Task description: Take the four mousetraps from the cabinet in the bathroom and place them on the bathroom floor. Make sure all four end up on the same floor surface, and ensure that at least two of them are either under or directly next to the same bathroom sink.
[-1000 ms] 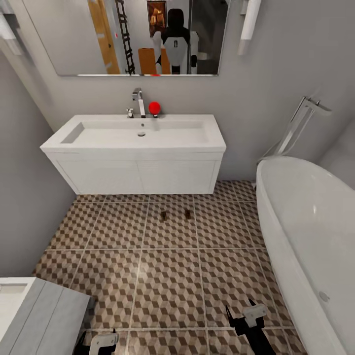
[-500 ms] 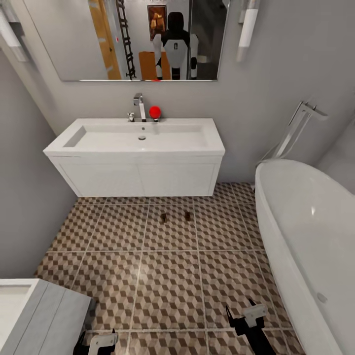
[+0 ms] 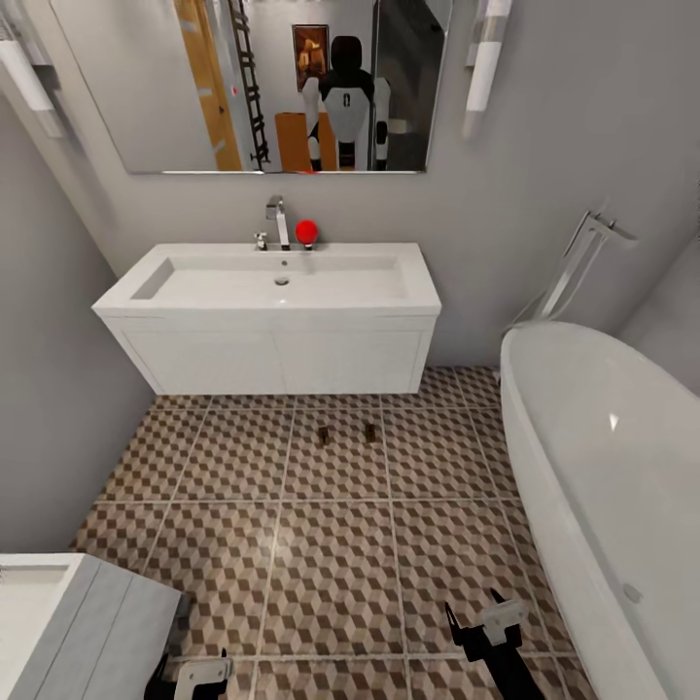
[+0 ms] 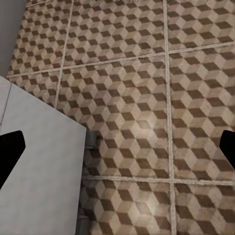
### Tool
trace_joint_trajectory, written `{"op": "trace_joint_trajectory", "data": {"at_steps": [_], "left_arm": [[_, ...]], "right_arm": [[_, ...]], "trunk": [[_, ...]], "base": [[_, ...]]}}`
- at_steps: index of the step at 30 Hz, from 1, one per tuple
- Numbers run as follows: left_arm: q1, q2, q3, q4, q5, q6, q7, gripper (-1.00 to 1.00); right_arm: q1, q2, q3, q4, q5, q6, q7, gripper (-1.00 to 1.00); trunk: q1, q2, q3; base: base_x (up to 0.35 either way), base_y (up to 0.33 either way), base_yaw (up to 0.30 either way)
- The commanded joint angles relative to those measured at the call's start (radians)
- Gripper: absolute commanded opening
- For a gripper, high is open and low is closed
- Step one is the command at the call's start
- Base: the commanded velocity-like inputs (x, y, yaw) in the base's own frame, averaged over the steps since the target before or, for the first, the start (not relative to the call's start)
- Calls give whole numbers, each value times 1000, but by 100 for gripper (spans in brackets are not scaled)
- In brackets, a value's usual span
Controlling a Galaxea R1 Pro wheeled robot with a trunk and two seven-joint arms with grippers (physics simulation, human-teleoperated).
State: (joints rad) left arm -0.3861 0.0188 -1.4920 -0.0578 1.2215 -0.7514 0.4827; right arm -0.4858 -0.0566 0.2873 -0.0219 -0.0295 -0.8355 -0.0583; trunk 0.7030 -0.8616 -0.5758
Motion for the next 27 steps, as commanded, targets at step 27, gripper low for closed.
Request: {"op": "trace_joint_trajectory", "data": {"at_steps": [27], "left_arm": [[0, 1, -9, -4, 3, 0, 10, 100]], "right_arm": [[0, 1, 9, 0, -3, -2, -6, 100]], "trunk": [[-103, 189, 117]], "base": [[0, 0, 0]]}}
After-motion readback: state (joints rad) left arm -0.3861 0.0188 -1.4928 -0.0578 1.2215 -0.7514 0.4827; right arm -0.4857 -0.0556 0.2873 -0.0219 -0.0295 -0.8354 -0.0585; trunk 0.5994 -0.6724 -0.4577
